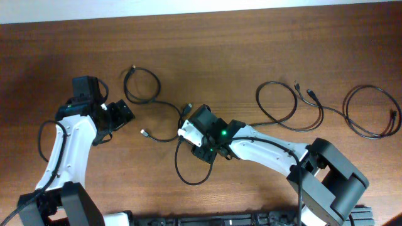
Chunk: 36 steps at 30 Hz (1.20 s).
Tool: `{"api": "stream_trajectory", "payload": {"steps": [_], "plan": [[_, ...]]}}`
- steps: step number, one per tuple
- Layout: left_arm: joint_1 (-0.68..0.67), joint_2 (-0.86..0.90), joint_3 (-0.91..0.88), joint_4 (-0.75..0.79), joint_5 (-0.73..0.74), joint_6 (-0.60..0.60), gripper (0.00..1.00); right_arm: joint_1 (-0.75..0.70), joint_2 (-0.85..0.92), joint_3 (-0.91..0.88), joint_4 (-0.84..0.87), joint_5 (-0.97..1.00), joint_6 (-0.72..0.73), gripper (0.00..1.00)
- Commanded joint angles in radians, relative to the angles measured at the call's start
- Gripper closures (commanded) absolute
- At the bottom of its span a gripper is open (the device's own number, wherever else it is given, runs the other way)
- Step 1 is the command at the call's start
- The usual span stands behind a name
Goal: Untangle cables
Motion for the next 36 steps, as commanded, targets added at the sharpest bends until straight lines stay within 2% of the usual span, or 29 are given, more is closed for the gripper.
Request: {"api": "stream_trajectory", "payload": {"steps": [1, 7, 9, 11, 12, 18, 22, 24, 26, 29, 33, 36], "plan": [[0.003, 0.009, 0.006, -0.010, 0.008, -0.010, 0.01, 0.006, 0.002, -0.022, -0.003, 0.017, -0.003, 0.61], [0.003, 0.009, 0.006, -0.020, 0.008, -0.010, 0.01, 0.006, 0.018, -0.026, -0.011, 0.024, -0.003, 0.61], [0.003, 0.009, 0.006, -0.021, 0.008, -0.010, 0.01, 0.006, 0.019, -0.026, -0.011, 0.024, -0.003, 0.64], [0.003, 0.009, 0.006, -0.021, 0.008, -0.010, 0.01, 0.006, 0.019, -0.026, -0.004, 0.024, -0.003, 0.91], [0.003, 0.009, 0.006, -0.021, 0.008, -0.010, 0.01, 0.006, 0.019, -0.026, 0.000, 0.024, -0.003, 0.96], [0.003, 0.009, 0.006, -0.021, 0.008, -0.010, 0.01, 0.005, -0.033, 0.002, -0.014, 0.020, -0.003, 0.96], [0.003, 0.009, 0.006, -0.021, 0.008, -0.010, 0.01, -0.002, -0.238, 0.093, -0.061, -0.095, -0.003, 0.96], [0.003, 0.009, 0.006, -0.021, 0.008, -0.010, 0.01, -0.046, -0.397, 0.135, -0.062, -0.142, -0.003, 0.96], [0.003, 0.009, 0.006, -0.021, 0.008, -0.010, 0.01, -0.153, -0.575, 0.147, -0.061, -0.142, 0.010, 0.96], [0.003, 0.009, 0.006, -0.020, 0.008, -0.010, 0.01, -0.344, -0.717, 0.147, -0.079, -0.122, 0.031, 0.96], [0.003, 0.009, 0.006, -0.020, 0.008, -0.010, 0.01, -0.591, -0.720, 0.146, -0.117, 0.071, 0.031, 0.96], [0.003, 0.009, 0.006, -0.020, 0.008, -0.010, 0.01, -0.821, -0.631, 0.146, -0.070, 0.421, 0.108, 0.96]]}}
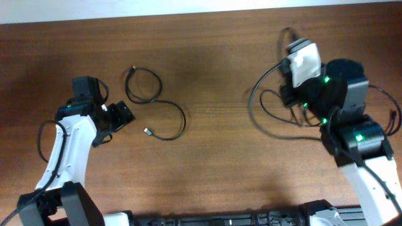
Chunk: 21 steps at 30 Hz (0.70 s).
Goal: Untangle cables
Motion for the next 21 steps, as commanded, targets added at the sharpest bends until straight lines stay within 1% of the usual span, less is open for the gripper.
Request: {"api": "stream_trajectory", "payload": {"steps": [1, 2, 3, 4, 5, 6, 9, 11, 12, 13, 14, 15, 17, 19, 21], "plan": [[0.003, 0.009, 0.006, -0.002, 0.008, -0.010, 0.01, -0.200, 0.082, 0.008, 0.038, 0.399, 0.125, 0.96], [0.003, 0.009, 0.006, -0.002, 0.008, -0.010, 0.01, -0.277, 0.114, 0.008, 0.039, 0.474, 0.183, 0.96], [0.003, 0.009, 0.006, -0.002, 0.008, -0.010, 0.01, -0.341, 0.145, 0.008, 0.034, 0.497, 0.220, 0.96], [0.003, 0.009, 0.006, -0.002, 0.008, -0.010, 0.01, -0.417, 0.187, 0.008, 0.022, 0.496, 0.266, 0.96], [0.003, 0.009, 0.006, -0.002, 0.008, -0.010, 0.01, -0.493, 0.241, 0.008, -0.002, 0.487, 0.351, 0.96], [0.003, 0.009, 0.006, -0.002, 0.008, -0.010, 0.01, -0.534, 0.278, 0.008, -0.013, 0.460, 0.394, 0.96], [0.003, 0.009, 0.006, -0.003, 0.008, -0.010, 0.01, -0.635, 0.398, 0.008, -0.001, 0.285, 0.402, 0.96], [0.003, 0.009, 0.006, -0.005, 0.008, -0.010, 0.01, -0.673, 0.428, 0.008, 0.011, 0.278, 0.403, 0.96], [0.003, 0.009, 0.006, -0.005, 0.008, -0.010, 0.01, -0.680, 0.428, 0.008, 0.017, 0.274, 0.406, 0.89], [0.003, 0.009, 0.006, -0.004, 0.008, -0.010, 0.01, -0.679, 0.428, 0.008, 0.022, 0.257, 0.412, 0.71], [0.003, 0.009, 0.006, -0.004, 0.008, -0.010, 0.01, -0.679, 0.428, 0.008, 0.034, 0.197, 0.414, 0.43], [0.003, 0.009, 0.006, -0.005, 0.008, -0.010, 0.01, -0.679, 0.428, 0.008, 0.042, 0.093, 0.414, 0.33], [0.003, 0.009, 0.006, -0.005, 0.008, -0.010, 0.01, -0.679, 0.428, 0.008, 0.044, -0.065, 0.413, 0.32], [0.003, 0.009, 0.006, -0.002, 0.009, -0.010, 0.01, -0.678, 0.428, 0.008, 0.036, -0.183, 0.413, 0.32], [0.003, 0.009, 0.006, 0.001, 0.035, -0.009, 0.01, -0.675, 0.428, 0.008, -0.002, -0.333, 0.414, 0.32]]}}
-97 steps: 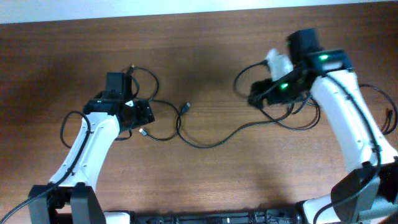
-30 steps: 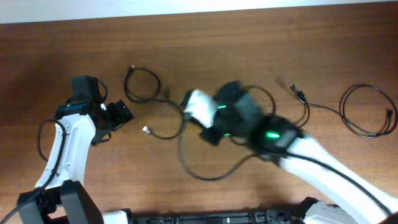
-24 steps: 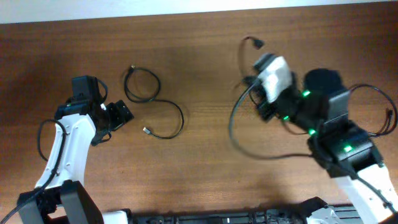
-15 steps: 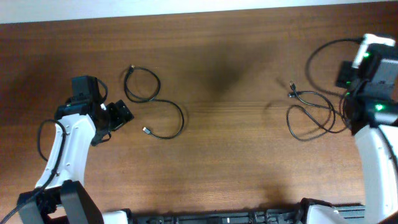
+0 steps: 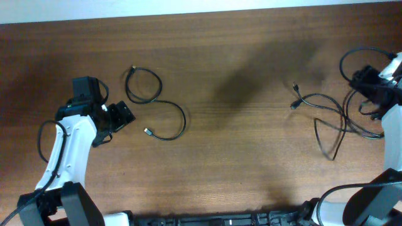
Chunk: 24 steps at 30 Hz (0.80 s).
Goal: Untangle cables
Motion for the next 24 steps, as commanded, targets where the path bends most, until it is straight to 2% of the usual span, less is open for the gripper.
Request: {"api": "stream_trajectory", "payload": {"steps": [1, 5, 9, 11, 13, 17, 24], "plan": [[0.003, 0.009, 0.006, 0.012, 0.063, 0.007, 0.01, 0.009, -0.002, 0.004, -0.050, -0.262, 0.008, 0.32], [-0.040, 0.009, 0.006, 0.109, 0.233, 0.120, 0.01, 0.170, 0.000, 0.004, -0.158, -0.323, 0.003, 0.32], [-0.155, 0.009, 0.006, 0.224, 0.252, 0.247, 0.01, 0.359, 0.000, 0.004, -0.224, -0.270, -0.023, 0.32], [-0.223, 0.009, 0.006, 0.275, 0.166, 0.266, 0.01, 0.426, 0.000, 0.004, -0.264, -0.210, -0.023, 0.32], [-0.270, 0.009, 0.006, 0.296, -0.004, 0.257, 0.01, 0.483, 0.000, 0.003, -0.298, -0.180, -0.024, 0.32], [-0.278, 0.009, 0.006, 0.317, -0.246, 0.075, 0.01, 0.545, 0.000, 0.002, -0.328, -0.158, -0.038, 0.32], [-0.278, 0.110, 0.006, 0.521, -0.257, 0.061, 0.05, 0.563, 0.000, 0.002, -0.360, -0.158, -0.038, 0.32]]}}
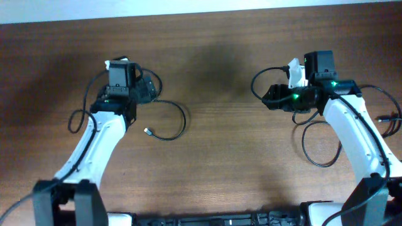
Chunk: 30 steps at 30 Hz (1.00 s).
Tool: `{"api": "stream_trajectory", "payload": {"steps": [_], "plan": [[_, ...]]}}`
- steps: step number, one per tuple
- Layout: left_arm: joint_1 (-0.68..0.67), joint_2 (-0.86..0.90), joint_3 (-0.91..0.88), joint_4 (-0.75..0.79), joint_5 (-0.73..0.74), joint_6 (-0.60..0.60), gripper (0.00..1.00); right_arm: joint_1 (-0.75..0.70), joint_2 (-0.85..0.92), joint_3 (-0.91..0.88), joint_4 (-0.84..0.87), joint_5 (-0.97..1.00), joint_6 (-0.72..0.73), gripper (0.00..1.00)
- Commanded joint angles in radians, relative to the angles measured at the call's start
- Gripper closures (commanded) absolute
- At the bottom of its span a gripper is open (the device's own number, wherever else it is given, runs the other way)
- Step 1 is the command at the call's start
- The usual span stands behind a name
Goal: Untangle cables
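A black cable [181, 117] lies left of centre, curving down to a small plug [146, 132]. Its upper loop sits under my left gripper [148, 89], which has come down onto it; the fingers are too dark against the arm to read. On the right, my right gripper [269, 98] points left, and a loop of another black cable [254, 86] arcs out from its tip as if pinched there. More black cable [316, 158] trails below and right of that arm, ending in a plug [380, 117] near the right edge.
The wooden table [213, 176] runs to a pale wall strip along the far edge. The arm bases stand at the near edge, left and right. A dark rail lies along the bottom edge.
My left arm has swung from the left side to the loop of the left cable. My right gripper has moved from the right edge leftward, and a cable loop now reaches further left with it.
My right gripper was at the table's centre on a cable tangled with the left one. Then it was at the right with that cable, leaving the left cable alone. Then the cables lay bunched near the right edge. Now both grippers sit at cable loops.
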Motion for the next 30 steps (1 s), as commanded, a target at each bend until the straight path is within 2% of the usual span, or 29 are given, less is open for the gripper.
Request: {"api": "stream_trajectory", "payload": {"steps": [1, 4, 10, 15, 18, 19, 21, 22, 23, 26, 30], "plan": [[0.001, 0.102, 0.005, 0.047, -0.027, -0.027, 0.05, 0.009, 0.000, 0.002, -0.018, 0.012, -0.008, 0.32], [0.002, 0.183, 0.005, 0.122, -0.027, -0.026, 0.02, 0.009, 0.000, 0.002, -0.021, 0.012, -0.008, 0.33], [0.001, 0.290, 0.005, 0.219, -0.026, -0.026, 0.04, 0.009, 0.000, 0.002, -0.026, 0.012, -0.008, 0.36], [0.001, 0.351, 0.005, 0.225, 0.003, -0.027, 0.15, 0.009, 0.000, 0.002, -0.030, 0.012, -0.008, 0.36], [0.001, 0.353, 0.005, 0.230, 0.010, -0.026, 0.35, 0.009, 0.000, 0.002, -0.034, 0.012, -0.008, 0.36], [0.001, 0.353, 0.005, 0.230, 0.027, -0.026, 0.54, 0.009, 0.000, 0.002, -0.037, 0.012, -0.008, 0.36], [0.000, 0.353, 0.005, 0.232, 0.085, -0.026, 0.75, 0.009, 0.000, 0.002, -0.041, 0.012, -0.008, 0.36], [0.000, 0.353, 0.005, 0.232, 0.109, -0.026, 0.82, 0.009, 0.000, 0.002, -0.041, 0.012, -0.008, 0.36], [0.000, 0.353, 0.005, 0.234, 0.142, -0.026, 0.98, 0.009, 0.000, 0.002, -0.041, 0.012, -0.008, 0.36], [-0.016, 0.352, 0.006, 0.233, 0.286, -0.014, 1.00, 0.009, 0.000, 0.002, -0.041, 0.047, -0.008, 0.36], [-0.120, 0.353, 0.006, 0.247, 0.670, 0.151, 1.00, 0.009, 0.000, 0.002, -0.041, 0.094, -0.008, 0.36]]}}
